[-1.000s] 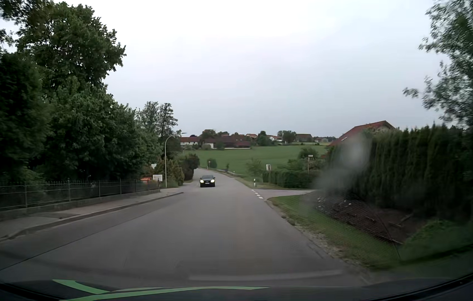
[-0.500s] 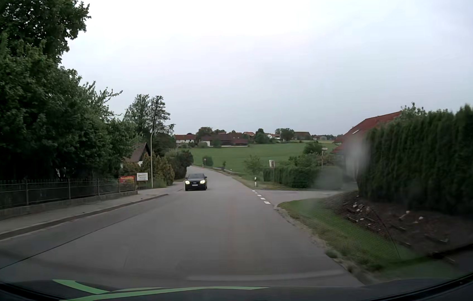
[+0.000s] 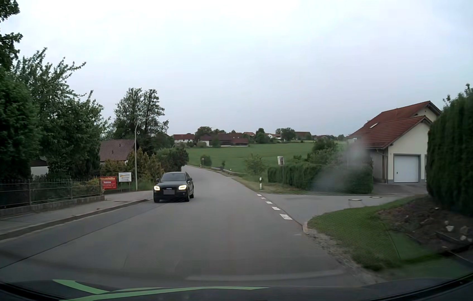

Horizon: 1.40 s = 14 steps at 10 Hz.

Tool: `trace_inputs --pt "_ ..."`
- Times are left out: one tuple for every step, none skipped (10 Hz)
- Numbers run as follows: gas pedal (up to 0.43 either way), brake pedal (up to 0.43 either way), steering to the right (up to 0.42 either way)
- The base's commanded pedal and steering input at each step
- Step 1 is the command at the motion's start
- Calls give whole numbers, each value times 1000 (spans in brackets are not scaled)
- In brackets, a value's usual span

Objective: Follow the waypoints while adhering to traffic rules and regulations

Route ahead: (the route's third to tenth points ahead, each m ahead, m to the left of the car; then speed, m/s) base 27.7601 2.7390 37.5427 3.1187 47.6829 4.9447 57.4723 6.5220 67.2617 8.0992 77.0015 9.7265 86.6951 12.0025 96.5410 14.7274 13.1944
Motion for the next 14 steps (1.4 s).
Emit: trace_inputs --pt "0 0 -4" --pt "0 0 -5" --pt "0 0 -5" --pt "0 0 -5" --pt "0 0 -6" --pt "0 0 -6" --pt "0 0 -6" --pt "0 0 -6" --pt "0 0 -6" --pt "0 0 -6" --pt "0 0 -6" --pt "0 0 -6" --pt "0 0 -6" --pt "0 0 -6"
